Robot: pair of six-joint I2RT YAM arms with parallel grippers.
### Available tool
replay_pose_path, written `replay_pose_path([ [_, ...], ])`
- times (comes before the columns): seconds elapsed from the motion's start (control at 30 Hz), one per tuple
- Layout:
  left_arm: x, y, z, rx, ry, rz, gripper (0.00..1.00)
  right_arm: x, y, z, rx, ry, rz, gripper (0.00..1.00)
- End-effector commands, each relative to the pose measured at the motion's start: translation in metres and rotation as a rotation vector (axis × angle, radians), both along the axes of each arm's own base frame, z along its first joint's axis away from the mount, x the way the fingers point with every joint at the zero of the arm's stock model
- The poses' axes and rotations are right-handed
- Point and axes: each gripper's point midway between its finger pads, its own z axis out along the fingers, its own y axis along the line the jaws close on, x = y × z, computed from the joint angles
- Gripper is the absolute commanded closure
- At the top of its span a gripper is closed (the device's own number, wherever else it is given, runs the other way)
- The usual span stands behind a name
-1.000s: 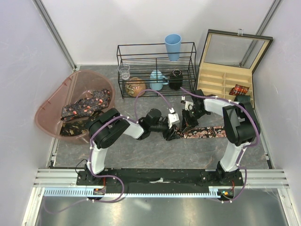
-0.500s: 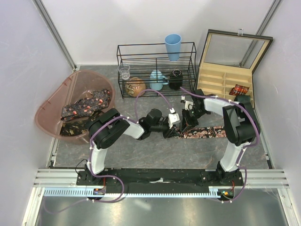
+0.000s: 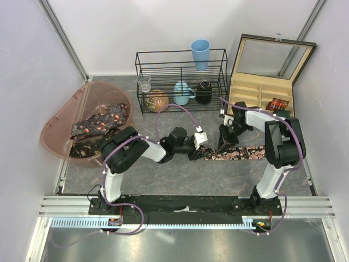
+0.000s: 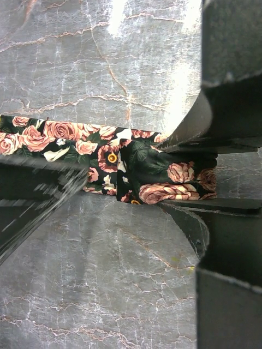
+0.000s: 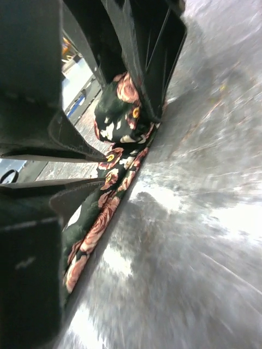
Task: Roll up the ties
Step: Roll the tie at the center of the board.
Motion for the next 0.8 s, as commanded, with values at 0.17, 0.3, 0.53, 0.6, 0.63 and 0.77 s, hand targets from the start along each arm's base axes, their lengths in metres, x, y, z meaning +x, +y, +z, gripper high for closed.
replay_pose_path([
  [0.17, -0.004, 0.016, -0.025, 0.109, 0.015, 0.010, 0.98, -0.014, -0.001, -0.032, -0.083, 0.045, 0.019, 0.83],
  [0.3, -0.001, 0.007, 0.003, 0.024, -0.020, -0.012, 0.98, -0.016, -0.014, -0.046, -0.168, 0.052, 0.031, 0.86],
  [0.53, -0.002, -0.007, 0.057, -0.132, -0.094, -0.091, 0.98, -0.012, -0.024, -0.053, -0.238, 0.050, 0.019, 0.89],
  [0.6, 0.000, -0.009, 0.066, -0.150, -0.107, -0.095, 0.98, -0.011, -0.024, -0.052, -0.237, 0.044, 0.015, 0.89],
  [0.63, -0.001, -0.011, 0.070, -0.162, -0.115, -0.110, 0.98, -0.011, -0.024, -0.052, -0.236, 0.041, 0.015, 0.89],
  [0.77, -0.008, -0.010, 0.064, -0.152, -0.133, -0.161, 0.98, -0.010, -0.024, -0.052, -0.240, 0.034, 0.012, 0.89],
])
